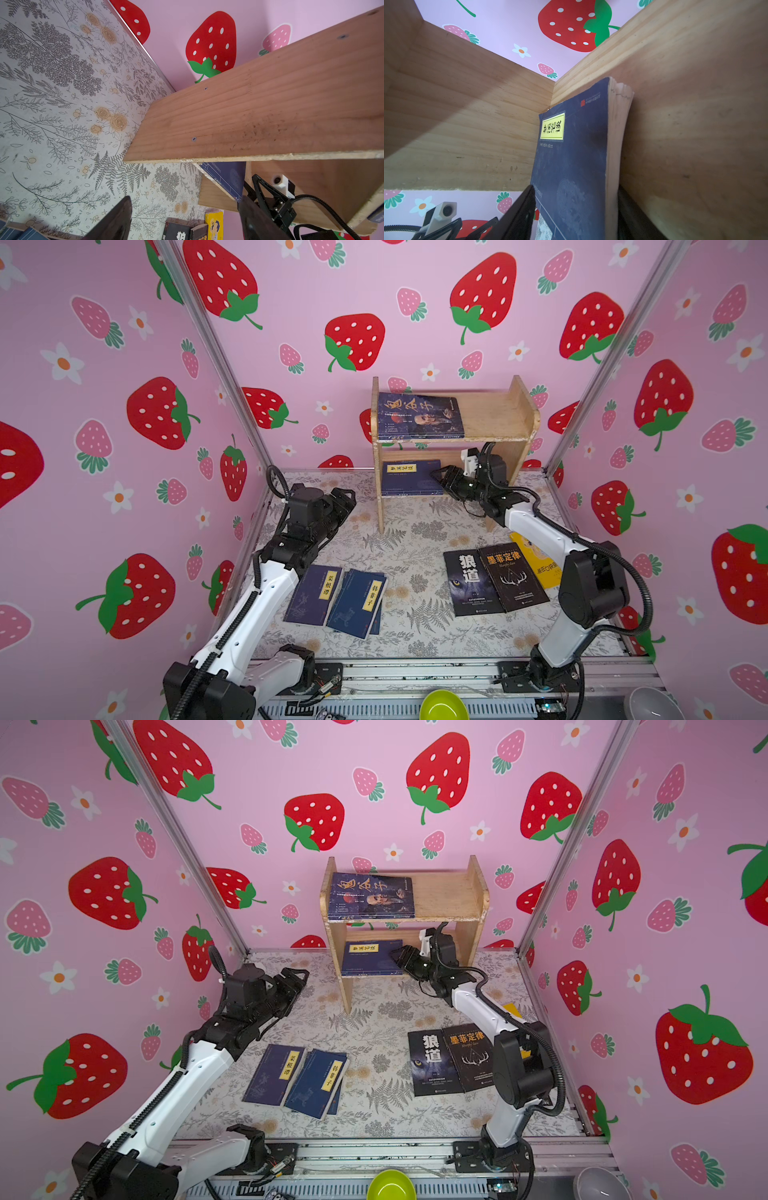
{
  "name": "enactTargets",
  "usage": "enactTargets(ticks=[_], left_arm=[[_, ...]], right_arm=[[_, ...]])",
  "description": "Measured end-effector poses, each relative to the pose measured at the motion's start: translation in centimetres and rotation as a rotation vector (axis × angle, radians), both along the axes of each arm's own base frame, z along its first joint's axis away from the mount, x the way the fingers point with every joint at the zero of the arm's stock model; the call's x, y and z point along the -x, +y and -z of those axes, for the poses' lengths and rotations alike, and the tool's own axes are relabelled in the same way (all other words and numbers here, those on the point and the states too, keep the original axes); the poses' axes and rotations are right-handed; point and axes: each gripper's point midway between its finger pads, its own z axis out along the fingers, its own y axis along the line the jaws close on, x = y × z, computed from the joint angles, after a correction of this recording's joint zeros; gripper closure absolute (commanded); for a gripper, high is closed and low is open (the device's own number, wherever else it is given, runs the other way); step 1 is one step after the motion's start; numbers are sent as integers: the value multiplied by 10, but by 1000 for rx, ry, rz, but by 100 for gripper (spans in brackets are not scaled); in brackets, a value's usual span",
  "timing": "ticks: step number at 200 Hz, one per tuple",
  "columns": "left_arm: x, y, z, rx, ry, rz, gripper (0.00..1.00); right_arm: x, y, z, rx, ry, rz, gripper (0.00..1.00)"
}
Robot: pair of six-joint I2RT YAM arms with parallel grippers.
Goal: Stacking books/files
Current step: Place the book on the bookshelf.
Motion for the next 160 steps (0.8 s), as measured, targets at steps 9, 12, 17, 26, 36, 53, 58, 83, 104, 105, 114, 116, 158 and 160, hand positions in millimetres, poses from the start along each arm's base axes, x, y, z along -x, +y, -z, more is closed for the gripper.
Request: enactTargets(ticks=[9,12,17,26,36,53,58,83,104,105,114,116,158,160], left_arm=[[0,0,0,0,1,1,18],[0,0,1,-1,1,0,18],[0,0,1,-1,2,1,18],[0,0,2,-4,3,2,18],[0,0,2,-7,3,2,18],[1,1,3,-15,5,5,18],[1,1,4,-18,8,6,18],[2,2,7,-33,17,10,18],[3,2,10,-40,25,13,18],[3,2,10,-41,26,13,18],[4,2,13,-44,33,14,18],[4,2,13,-45,35,14,18],[17,6,27,-112,91,42,11],[19,6,28,-120,97,45,11]], right_arm=[[0,0,0,9,0,-1,36],[0,0,0,11,-1,-1,36],[0,0,0,16,-2,-2,35],[0,1,-1,30,-10,-3,34],[0,0,-1,49,-18,2,29],[-2,-1,-4,82,-41,14,22],[-3,-2,-4,95,-50,19,20],[-8,-8,-4,157,-79,46,18],[-10,-12,-3,192,-95,60,18],[-10,-12,-3,194,-97,61,18],[-9,-13,-3,201,-99,62,18],[-9,-14,-3,202,-100,63,18],[19,-30,-2,217,-92,75,17],[21,-32,-2,219,-93,78,17]])
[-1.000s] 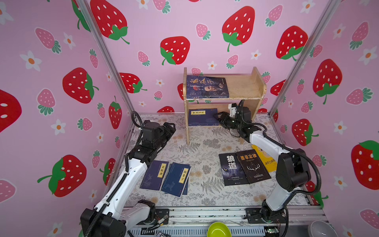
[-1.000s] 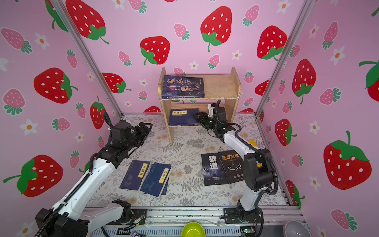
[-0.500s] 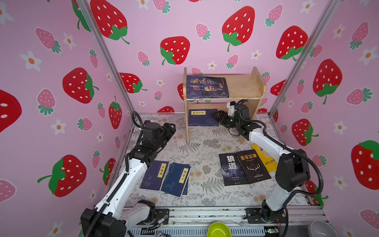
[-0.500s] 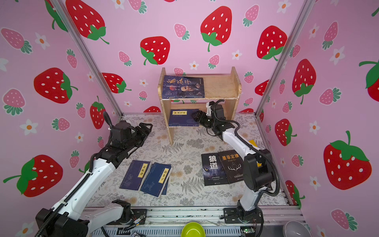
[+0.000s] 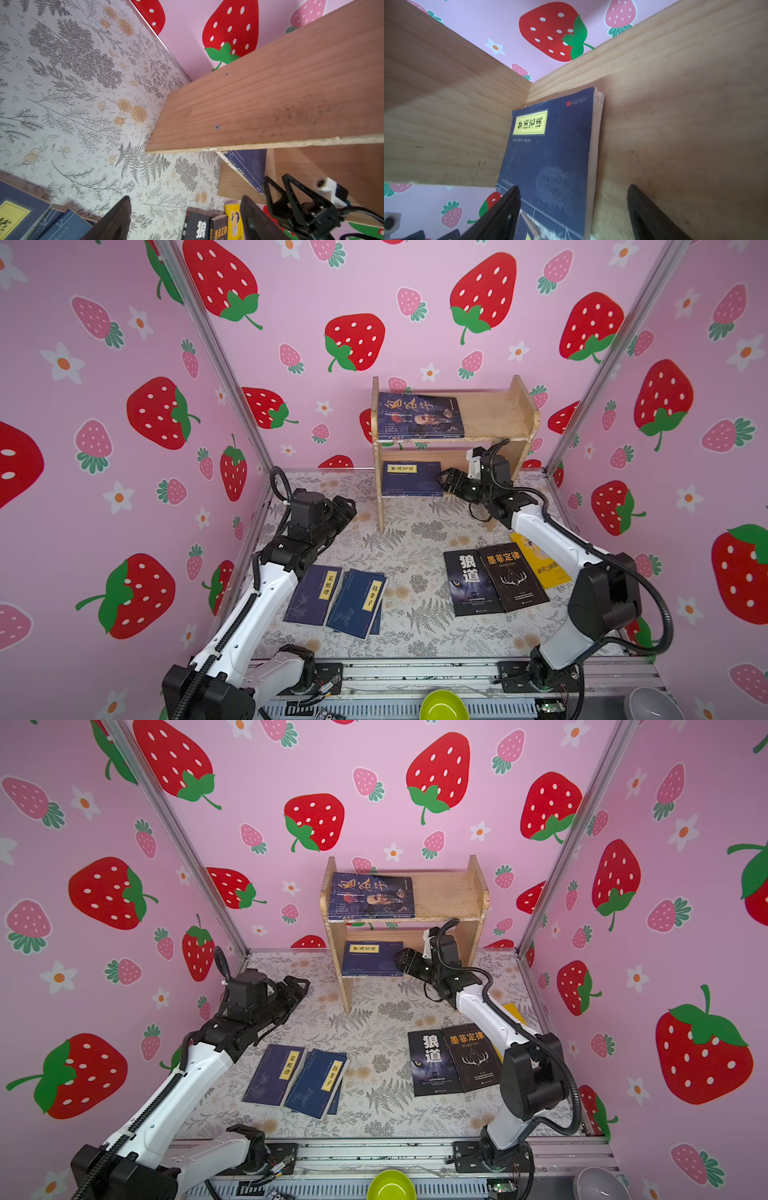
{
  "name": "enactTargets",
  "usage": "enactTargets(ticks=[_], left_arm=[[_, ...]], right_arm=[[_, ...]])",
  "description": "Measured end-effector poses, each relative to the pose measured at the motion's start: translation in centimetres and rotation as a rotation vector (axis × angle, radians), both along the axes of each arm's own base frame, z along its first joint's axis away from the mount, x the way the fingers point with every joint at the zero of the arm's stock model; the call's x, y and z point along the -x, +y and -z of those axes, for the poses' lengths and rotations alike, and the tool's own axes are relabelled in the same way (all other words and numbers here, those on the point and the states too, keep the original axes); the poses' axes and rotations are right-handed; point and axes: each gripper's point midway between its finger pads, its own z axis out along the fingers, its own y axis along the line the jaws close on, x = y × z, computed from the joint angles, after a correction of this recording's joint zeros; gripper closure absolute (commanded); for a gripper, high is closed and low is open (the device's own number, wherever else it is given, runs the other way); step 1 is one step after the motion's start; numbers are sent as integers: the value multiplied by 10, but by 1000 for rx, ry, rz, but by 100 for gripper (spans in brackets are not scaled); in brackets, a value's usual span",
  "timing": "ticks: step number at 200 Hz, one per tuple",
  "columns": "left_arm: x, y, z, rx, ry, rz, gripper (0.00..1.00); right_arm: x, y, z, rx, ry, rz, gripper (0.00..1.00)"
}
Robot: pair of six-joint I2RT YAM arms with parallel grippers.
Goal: Stacking books/files
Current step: Place the book on the bookshelf, then pick up the book.
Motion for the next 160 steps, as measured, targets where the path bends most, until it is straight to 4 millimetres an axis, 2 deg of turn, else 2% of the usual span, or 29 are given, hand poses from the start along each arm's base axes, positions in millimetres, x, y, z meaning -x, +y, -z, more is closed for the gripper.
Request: enactTargets(ticks=[42,56,70,86,95,128,160], left_arm=[[29,8,24,-75,106,31,7],[43,12,38,-85,147,30,6],[58,16,59,-92,203,27,6],[74,19,85,-96,273,24,8],[82,19,102,-95,317,28,8],[106,13,157,-100,472,57,9],[121,4,192,-128,545,97,8]], right_arm=[[55,-21,-19,-15,-56,5,13],[76,-19,-17,-20,-60,-13,11],[96,-13,-7,-25,-43,-43,10],[115,-3,16,-14,5,-85,10],[124,6,36,9,47,-115,10],[145,42,98,86,179,-232,10],[178,78,140,102,270,-382,10]])
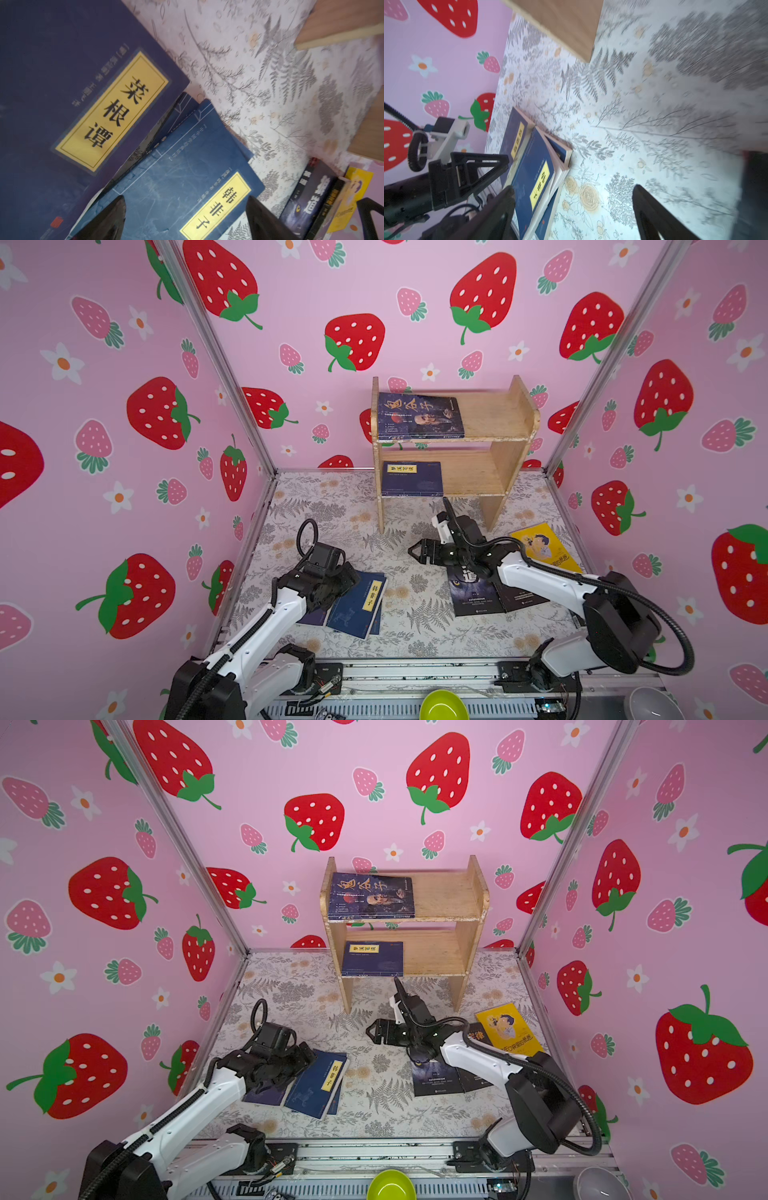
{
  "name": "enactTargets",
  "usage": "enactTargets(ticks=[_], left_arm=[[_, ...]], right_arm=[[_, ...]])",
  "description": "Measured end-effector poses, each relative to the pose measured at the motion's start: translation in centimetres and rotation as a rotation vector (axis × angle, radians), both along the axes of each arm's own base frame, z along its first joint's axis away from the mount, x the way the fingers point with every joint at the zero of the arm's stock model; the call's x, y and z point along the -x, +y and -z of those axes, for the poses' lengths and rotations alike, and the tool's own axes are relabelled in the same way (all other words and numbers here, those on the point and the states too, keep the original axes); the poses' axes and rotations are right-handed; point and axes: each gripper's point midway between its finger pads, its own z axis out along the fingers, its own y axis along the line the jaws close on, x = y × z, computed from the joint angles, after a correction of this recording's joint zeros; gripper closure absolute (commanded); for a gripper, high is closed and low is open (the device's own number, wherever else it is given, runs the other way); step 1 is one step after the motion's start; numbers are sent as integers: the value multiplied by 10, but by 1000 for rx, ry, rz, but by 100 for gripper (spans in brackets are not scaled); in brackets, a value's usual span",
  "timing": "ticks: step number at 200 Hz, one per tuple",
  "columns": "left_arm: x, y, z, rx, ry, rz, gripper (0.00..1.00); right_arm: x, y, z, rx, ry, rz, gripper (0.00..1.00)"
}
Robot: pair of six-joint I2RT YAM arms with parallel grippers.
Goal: Stacking books/files
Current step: Pick up the book.
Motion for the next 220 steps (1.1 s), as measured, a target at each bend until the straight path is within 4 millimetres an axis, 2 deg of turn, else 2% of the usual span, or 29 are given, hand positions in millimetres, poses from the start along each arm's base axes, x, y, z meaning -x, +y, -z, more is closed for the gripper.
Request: enactTargets(ticks=[34,64,86,108,123,156,191,220], left_arm=[[-3,1,11,-37,2,2,8],[-6,4,11,-67,-31,0,7],[-4,8,19,-82,-31,-4,7],[2,10,32,-84,-24,-13,7],[0,9,32,-69,-47,-23,7],[3,4,36,-41,-62,-34,7],[5,-2,36,-30,-59,-30,8],[7,-12,35,-17,-61,-11,8]], right_arm=[[26,23,29,-3,84,-115,10],[39,35,37,-30,121,-176,10],[48,45,44,-52,147,-211,11],[64,53,64,-31,197,-250,12],[71,56,77,-17,230,-263,14],[78,67,78,-41,246,-289,18],[73,77,80,-51,253,-284,31],[70,80,81,-49,256,-275,52]])
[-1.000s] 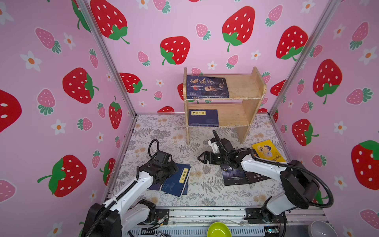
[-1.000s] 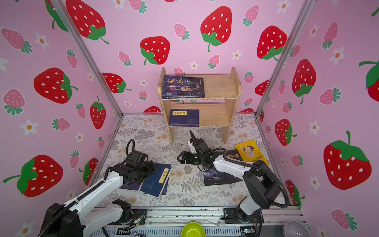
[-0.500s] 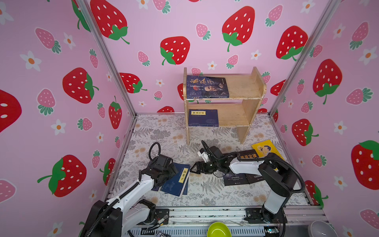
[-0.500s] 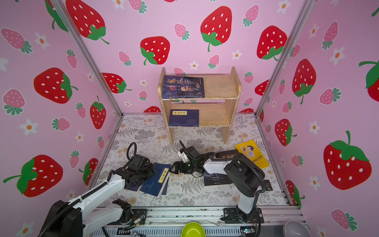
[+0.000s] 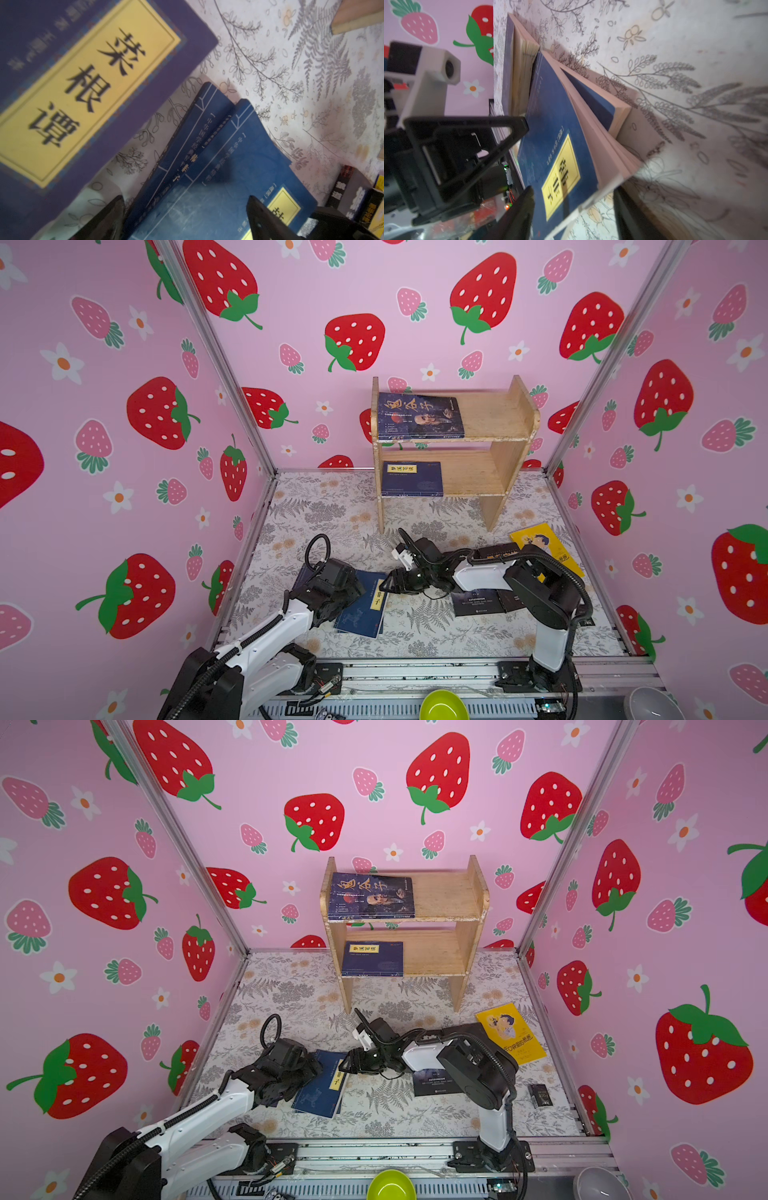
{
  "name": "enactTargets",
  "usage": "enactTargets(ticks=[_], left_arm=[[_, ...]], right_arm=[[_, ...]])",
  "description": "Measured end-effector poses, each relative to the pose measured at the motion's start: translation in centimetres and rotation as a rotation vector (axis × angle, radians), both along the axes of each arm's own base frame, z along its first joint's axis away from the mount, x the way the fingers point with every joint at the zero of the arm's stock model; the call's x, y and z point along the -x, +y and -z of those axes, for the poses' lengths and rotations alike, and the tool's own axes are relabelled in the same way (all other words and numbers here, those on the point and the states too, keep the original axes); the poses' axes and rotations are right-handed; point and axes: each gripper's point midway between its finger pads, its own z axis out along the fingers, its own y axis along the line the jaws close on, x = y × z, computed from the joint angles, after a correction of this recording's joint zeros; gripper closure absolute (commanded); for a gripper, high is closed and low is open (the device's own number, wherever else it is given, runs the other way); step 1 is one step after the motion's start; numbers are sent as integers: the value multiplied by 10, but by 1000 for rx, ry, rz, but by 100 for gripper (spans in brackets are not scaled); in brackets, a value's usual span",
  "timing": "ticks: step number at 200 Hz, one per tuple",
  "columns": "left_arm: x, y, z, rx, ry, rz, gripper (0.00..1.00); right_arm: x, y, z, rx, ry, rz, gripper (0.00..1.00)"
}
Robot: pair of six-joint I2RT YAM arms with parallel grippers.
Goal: Stacking books/files
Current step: Pick up the book.
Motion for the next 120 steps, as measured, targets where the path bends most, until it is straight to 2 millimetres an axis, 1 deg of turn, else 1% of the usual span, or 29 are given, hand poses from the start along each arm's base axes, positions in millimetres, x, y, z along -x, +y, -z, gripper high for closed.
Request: enactTargets(ticks=[54,67,72,87,104,120], left_arm=[[-5,-12,-1,19,0,2,8],[-7,-14,-1,22,-3,4,8],[-8,-15,-1,24,-5,5,8],[-10,-16,-2,25,-3,4,8],[-13,-19,-2,26,0,3,8],[-15,-20,-2,25,1,4,8]], right_arm=[[-9,-3,1,19,-7,42,71],[-12,-4,-3,16,-12,53,76],[-14,-4,-4,14,-14,59,81],[-18,-2,-9,5,-22,64,83],[-21,0,-15,-6,-30,68,88],[-24,1,-17,-12,-36,70,96]])
